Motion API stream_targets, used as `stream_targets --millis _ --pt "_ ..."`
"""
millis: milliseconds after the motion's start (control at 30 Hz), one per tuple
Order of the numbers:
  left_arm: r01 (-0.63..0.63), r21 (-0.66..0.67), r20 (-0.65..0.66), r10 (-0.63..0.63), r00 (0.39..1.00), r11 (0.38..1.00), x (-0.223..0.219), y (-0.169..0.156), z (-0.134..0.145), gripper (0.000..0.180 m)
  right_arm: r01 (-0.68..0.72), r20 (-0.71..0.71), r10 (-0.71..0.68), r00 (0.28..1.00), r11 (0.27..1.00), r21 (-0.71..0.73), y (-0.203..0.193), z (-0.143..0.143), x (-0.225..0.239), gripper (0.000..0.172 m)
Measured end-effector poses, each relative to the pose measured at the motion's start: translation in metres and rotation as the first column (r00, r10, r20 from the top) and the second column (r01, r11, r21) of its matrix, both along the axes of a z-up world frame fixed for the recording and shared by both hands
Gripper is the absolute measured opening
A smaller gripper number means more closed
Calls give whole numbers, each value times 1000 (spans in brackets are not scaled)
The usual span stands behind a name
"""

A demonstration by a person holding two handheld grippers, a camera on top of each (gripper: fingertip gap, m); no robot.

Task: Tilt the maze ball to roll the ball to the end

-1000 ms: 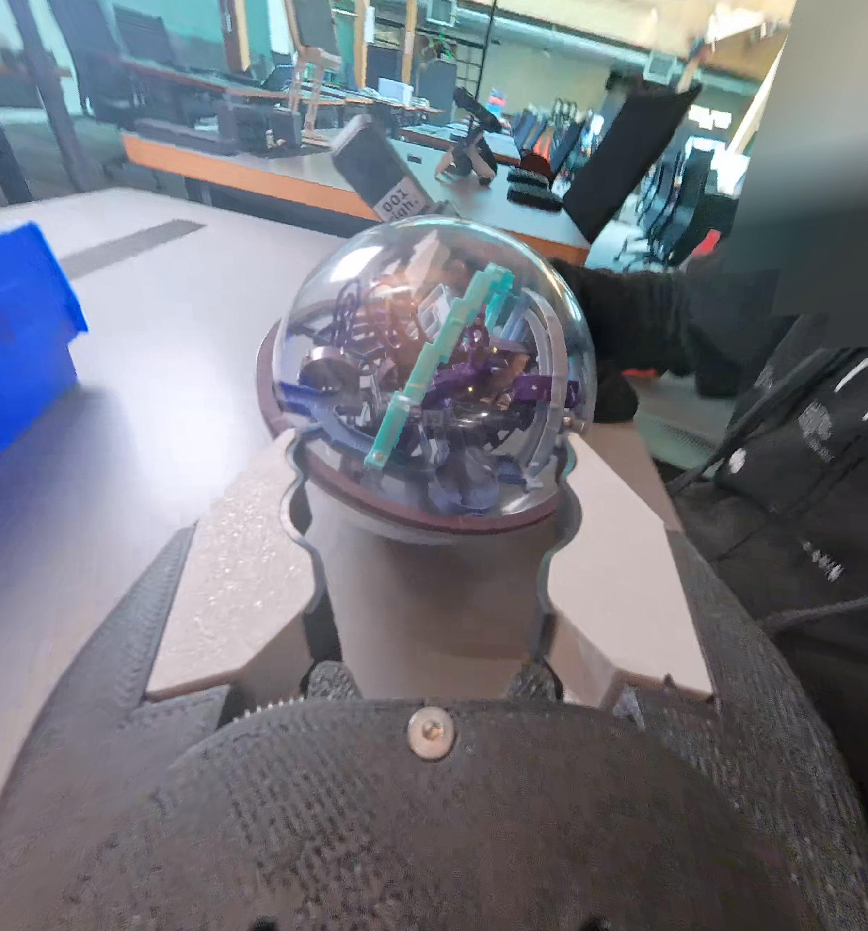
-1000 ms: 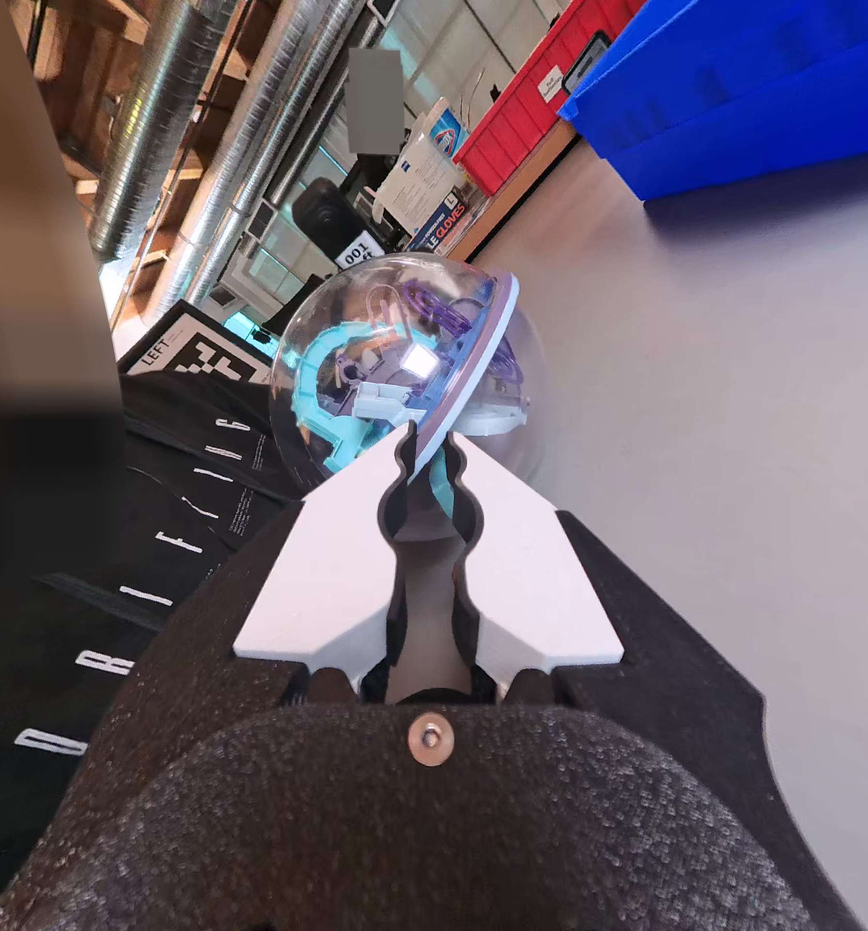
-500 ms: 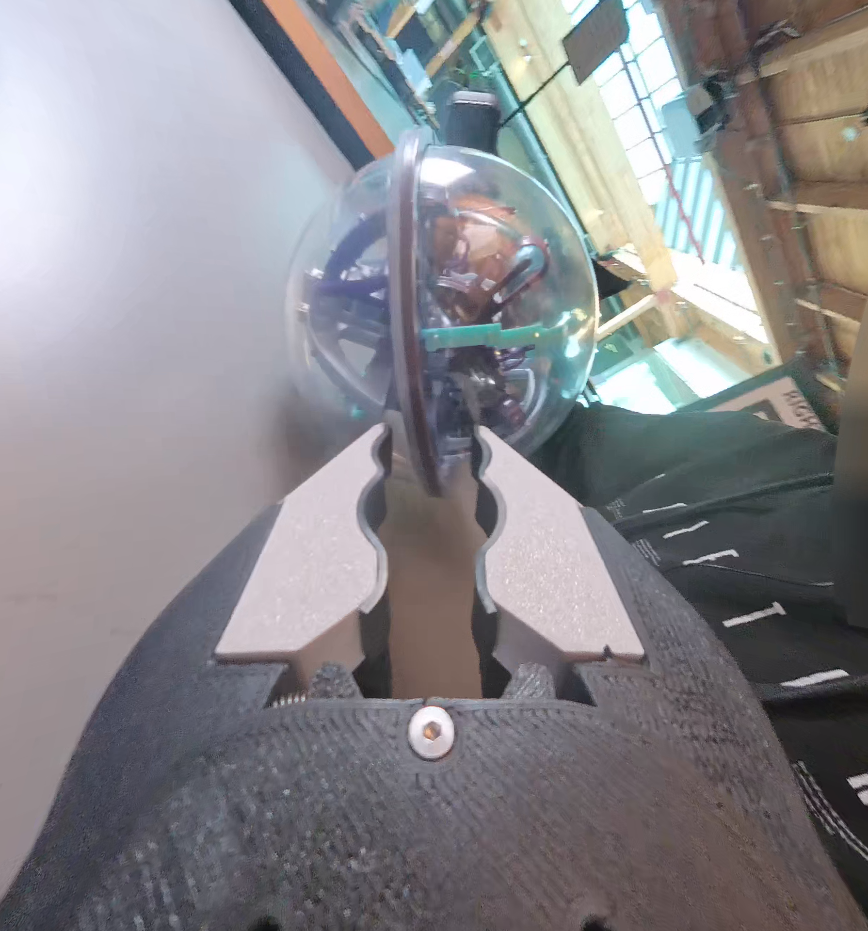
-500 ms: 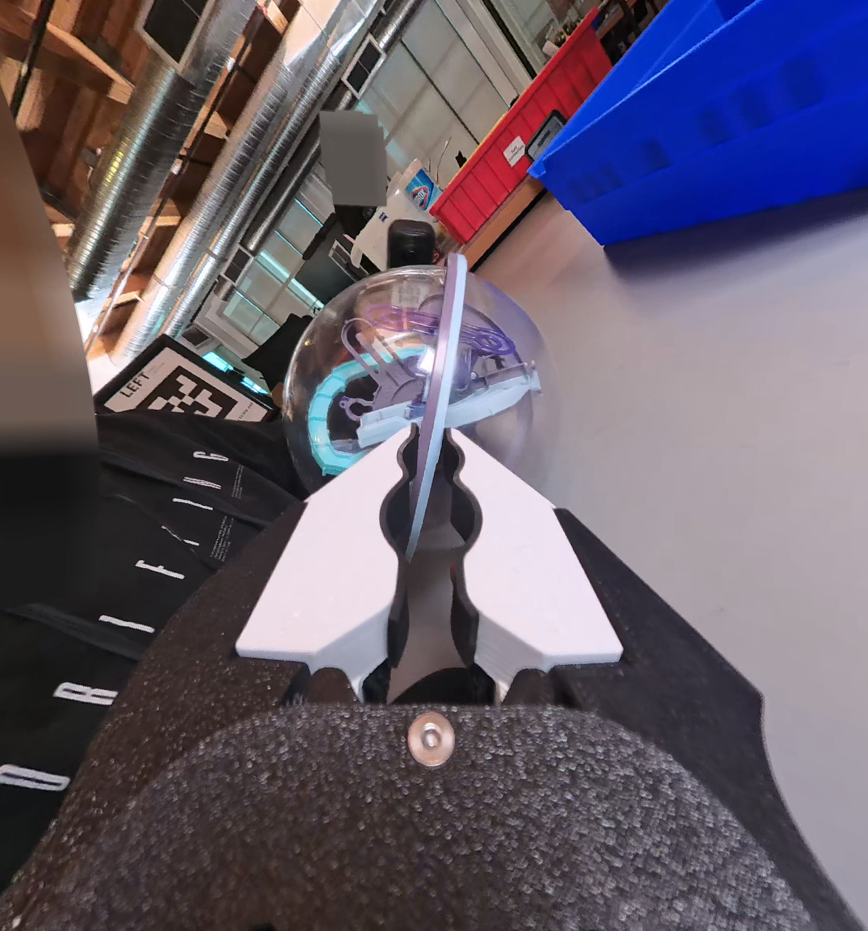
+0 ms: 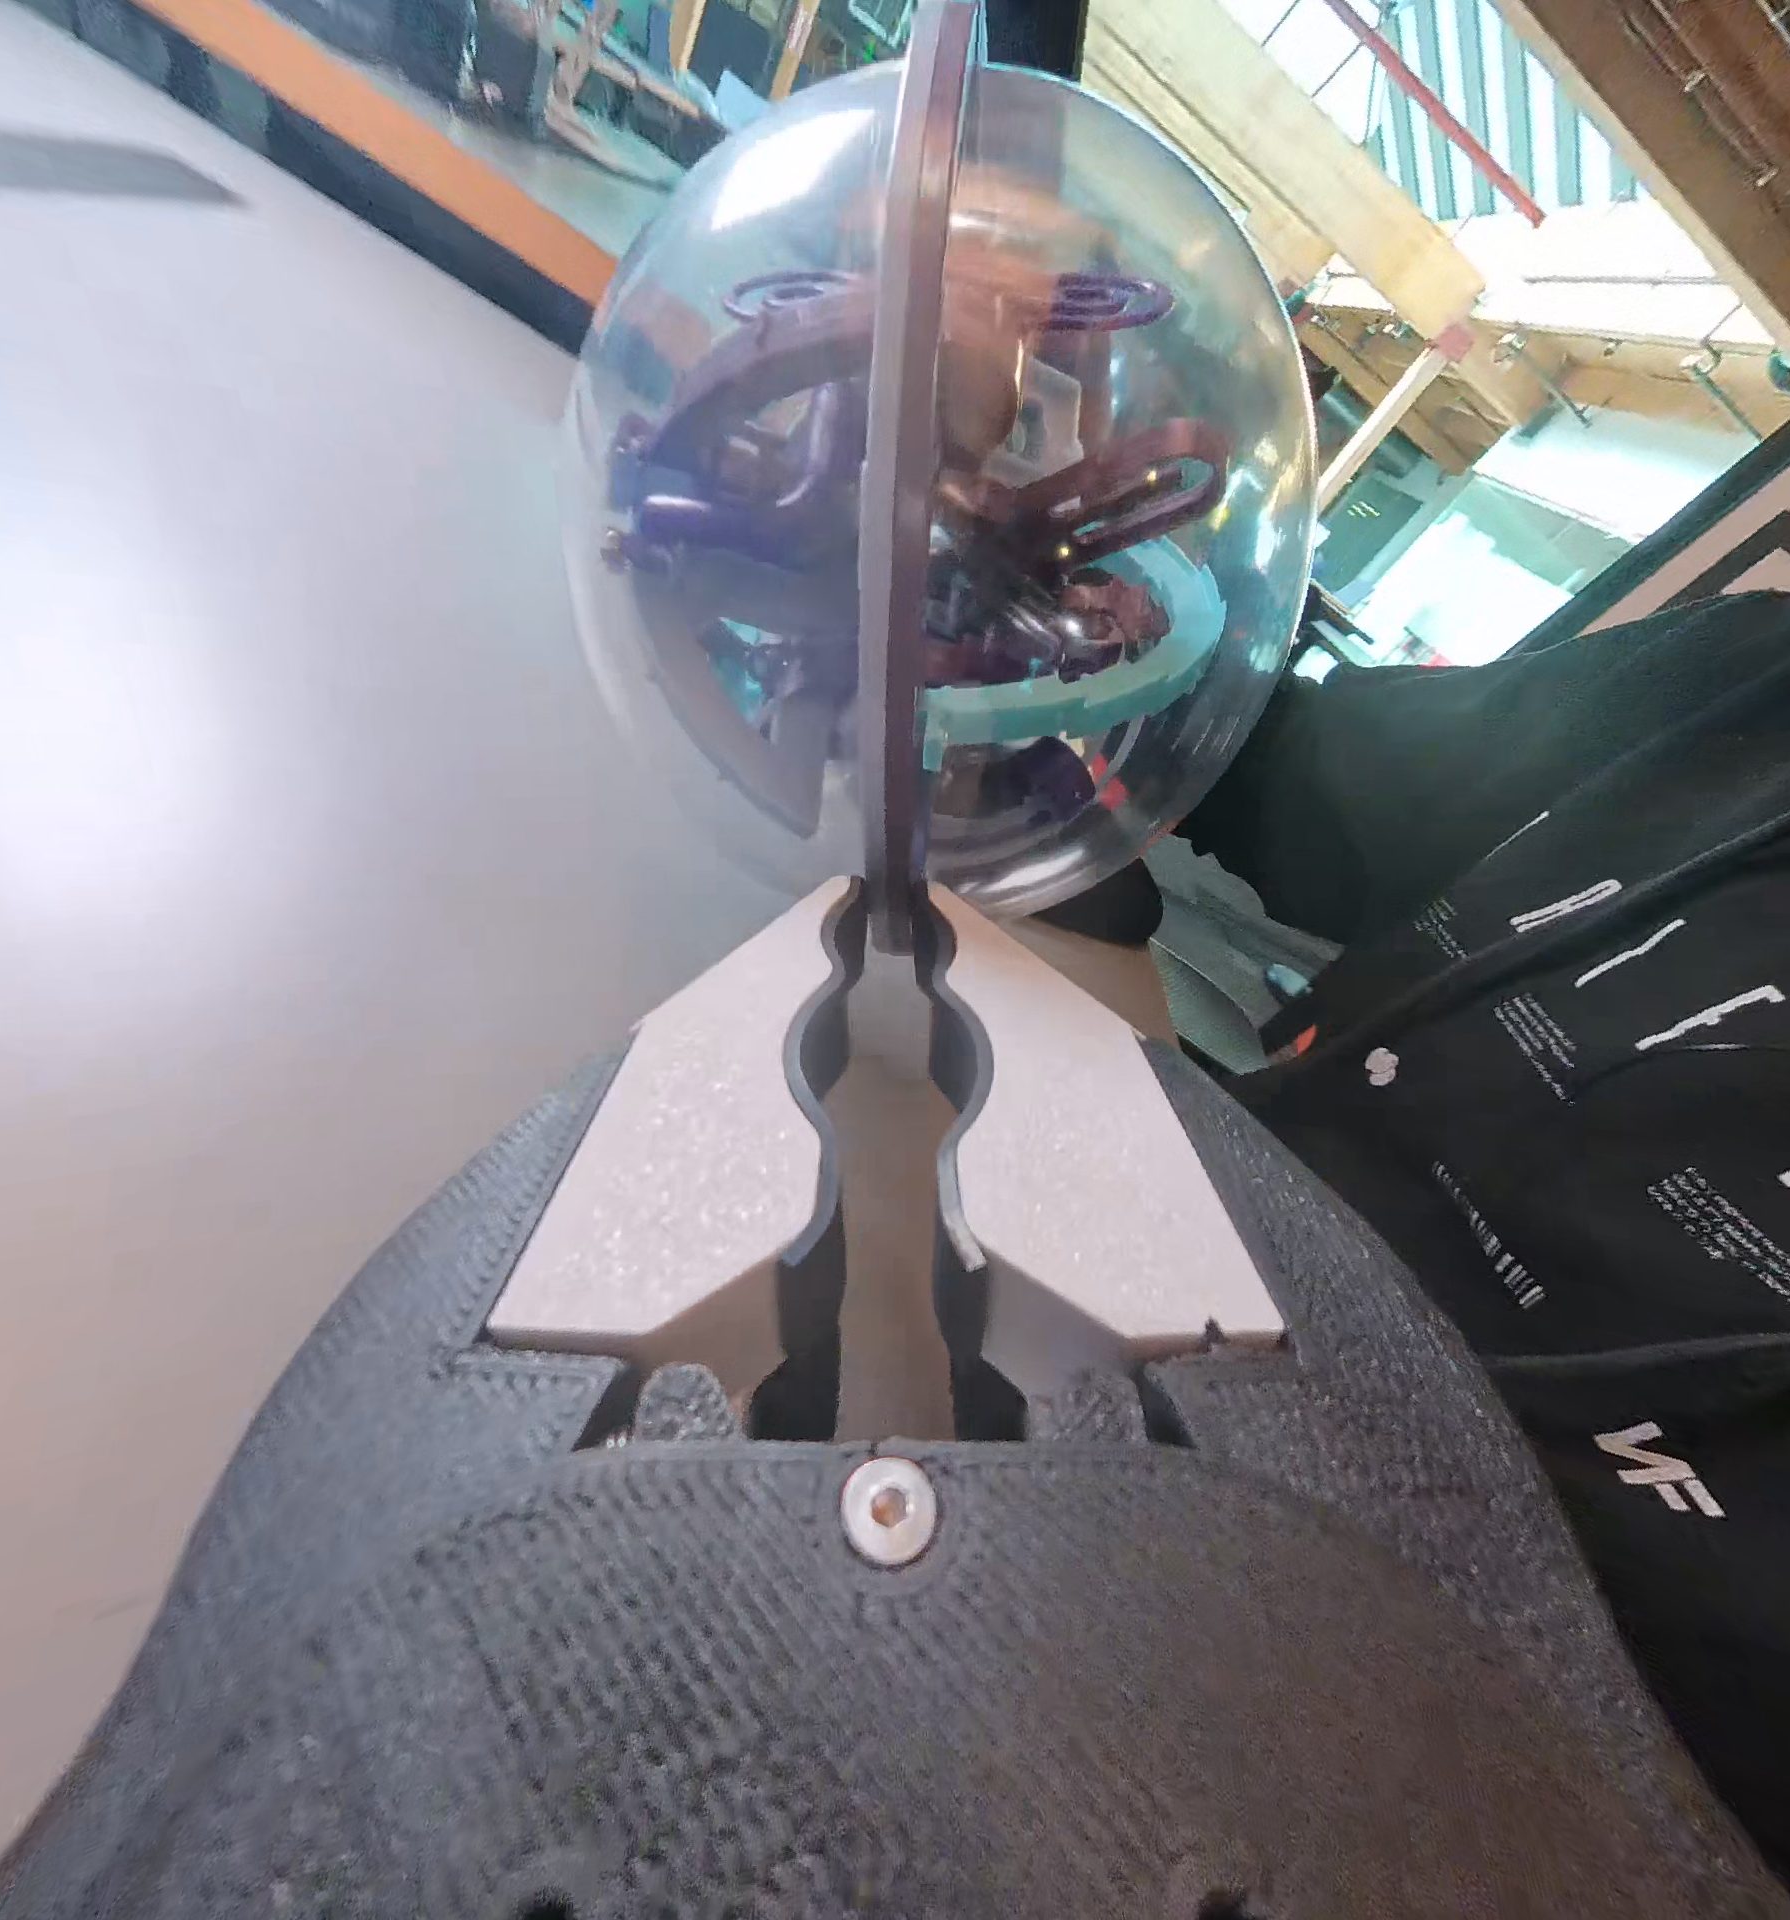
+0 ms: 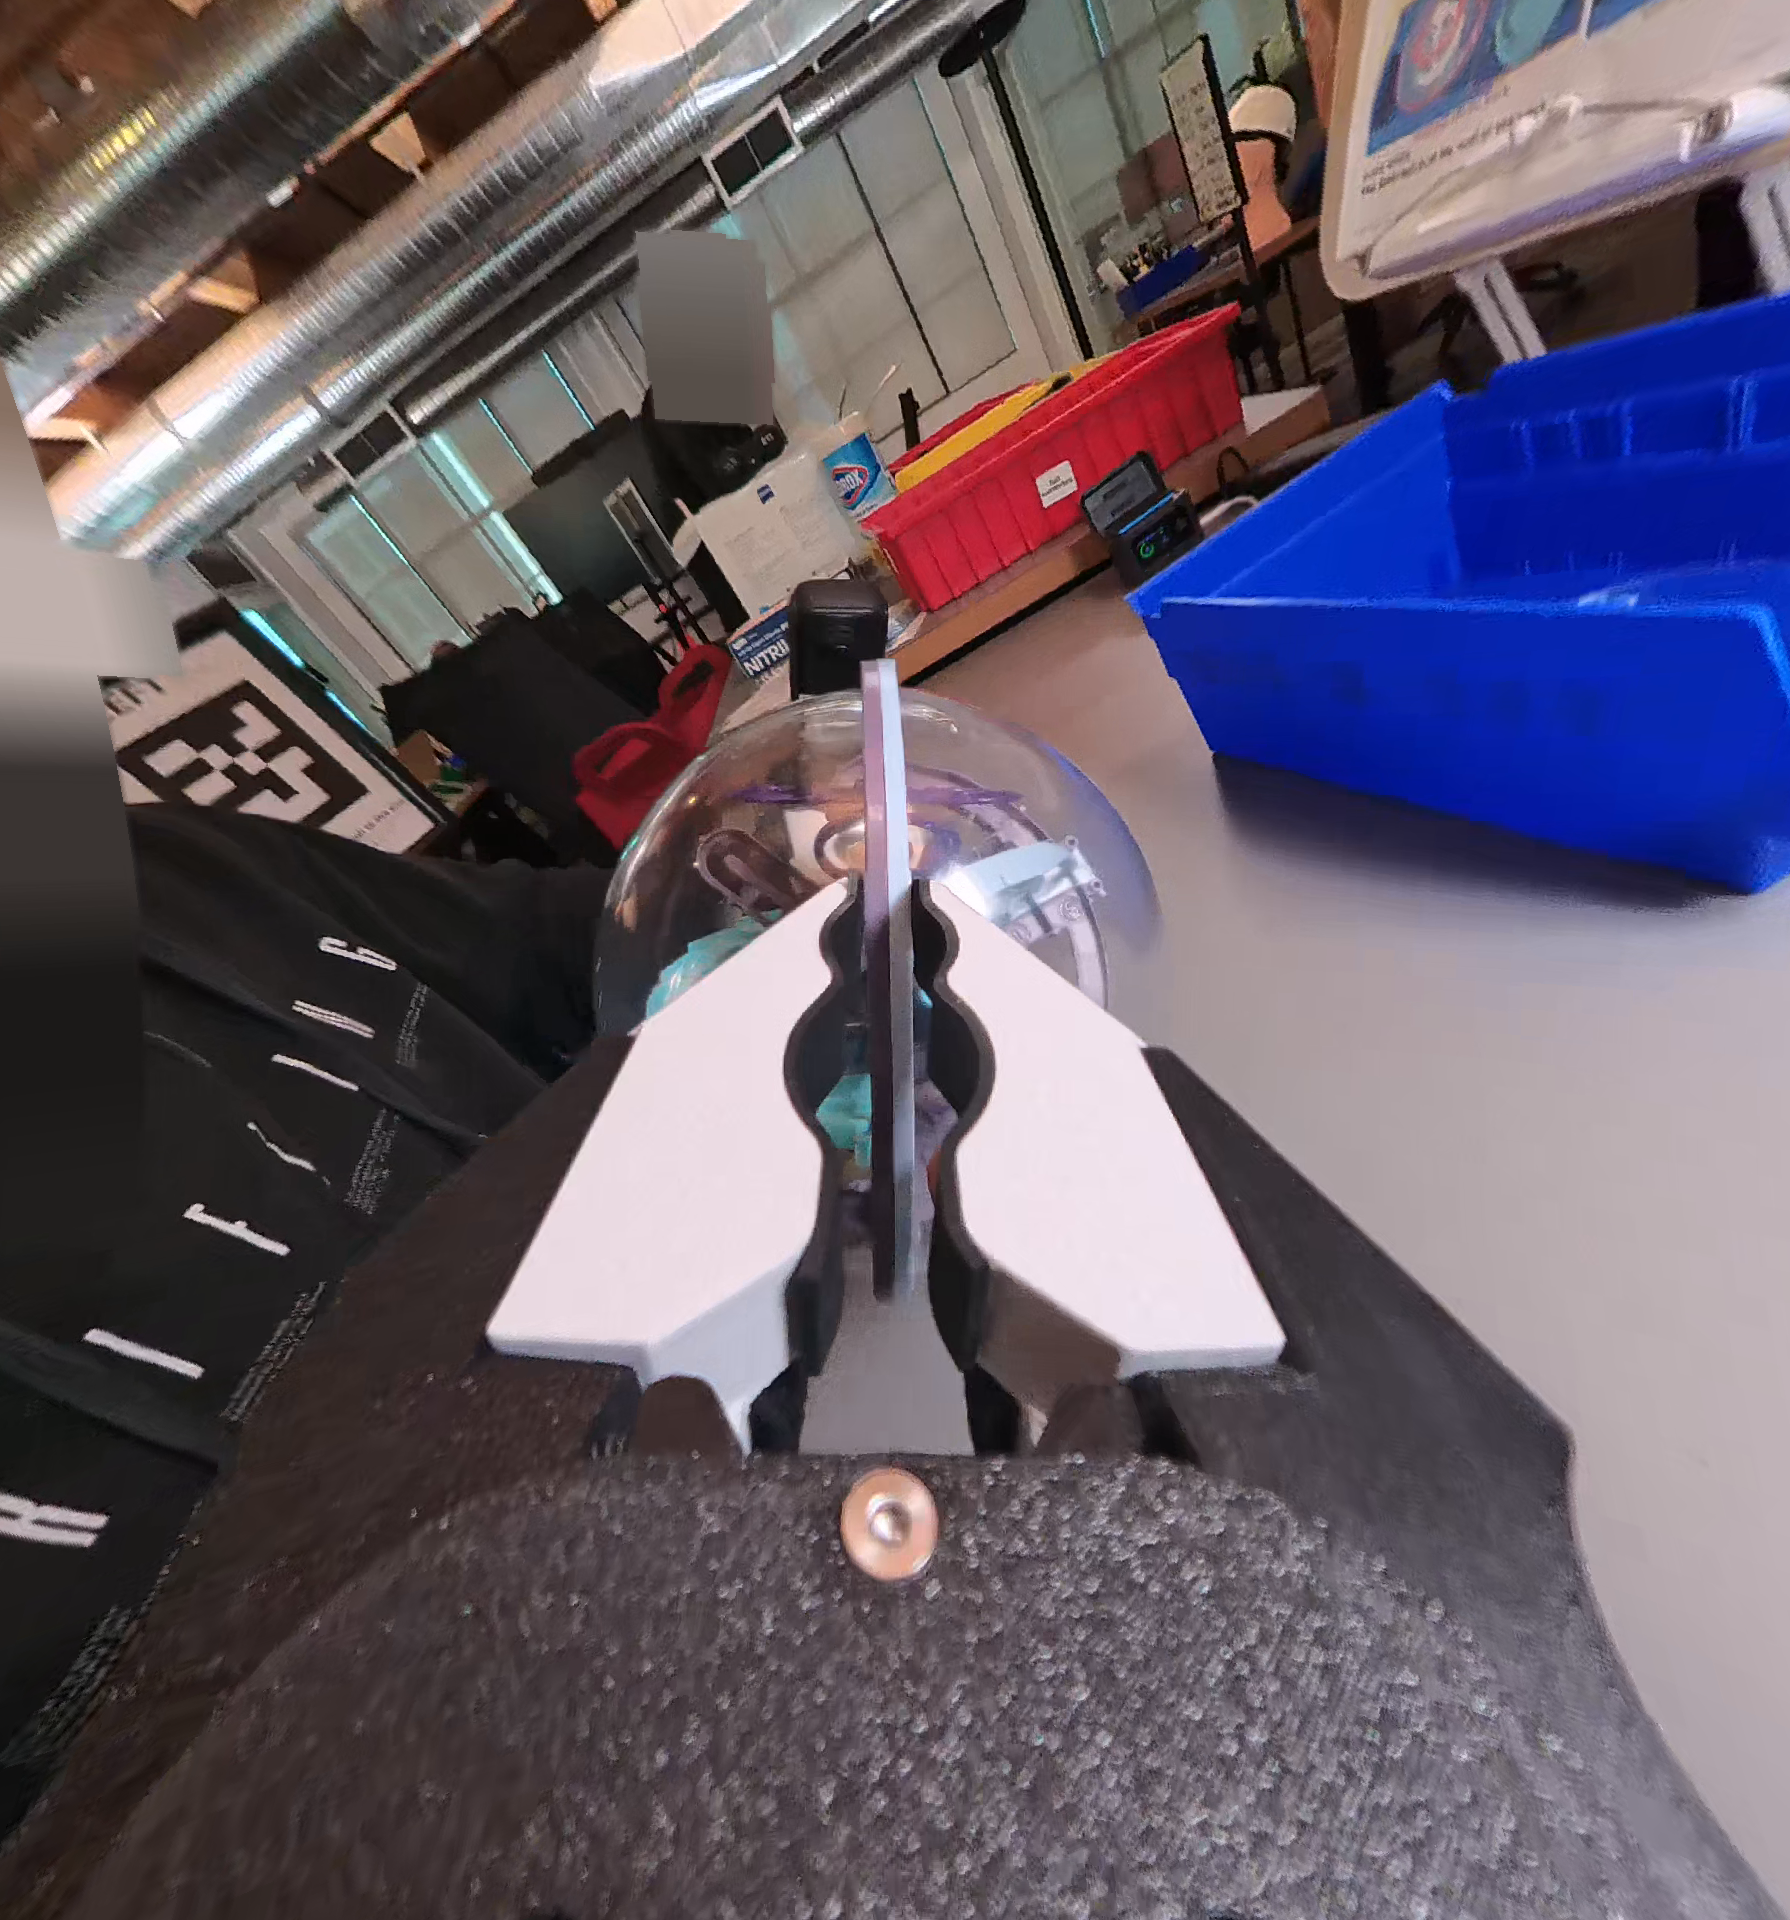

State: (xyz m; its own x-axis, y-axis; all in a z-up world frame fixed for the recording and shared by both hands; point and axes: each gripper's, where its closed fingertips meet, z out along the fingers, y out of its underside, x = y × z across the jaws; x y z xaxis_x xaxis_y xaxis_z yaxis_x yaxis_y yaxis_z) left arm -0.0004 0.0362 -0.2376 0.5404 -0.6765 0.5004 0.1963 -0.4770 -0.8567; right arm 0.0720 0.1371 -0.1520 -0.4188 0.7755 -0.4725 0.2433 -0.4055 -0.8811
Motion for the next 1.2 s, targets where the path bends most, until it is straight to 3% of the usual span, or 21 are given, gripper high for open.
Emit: stream_targets --millis 233,533,833,1200 --pt "-106 258 -89 133 987 960 -32 0 54 5 59 -130 -25 991 963 264 -19 42 -6 7" --pt "-98 529 -200 237 951 843 -45 -13 136 5 168 -359 9 933 873 458 -39 102 -1 7" --pt "-21 706 -301 327 896 708 -37 -33 219 6 243 -553 108 826 818 522 -53 165 11 6" --pt "64 810 -368 421 829 583 -27 -66 312 6 296 -694 151 704 826 480 -71 234 15 7"
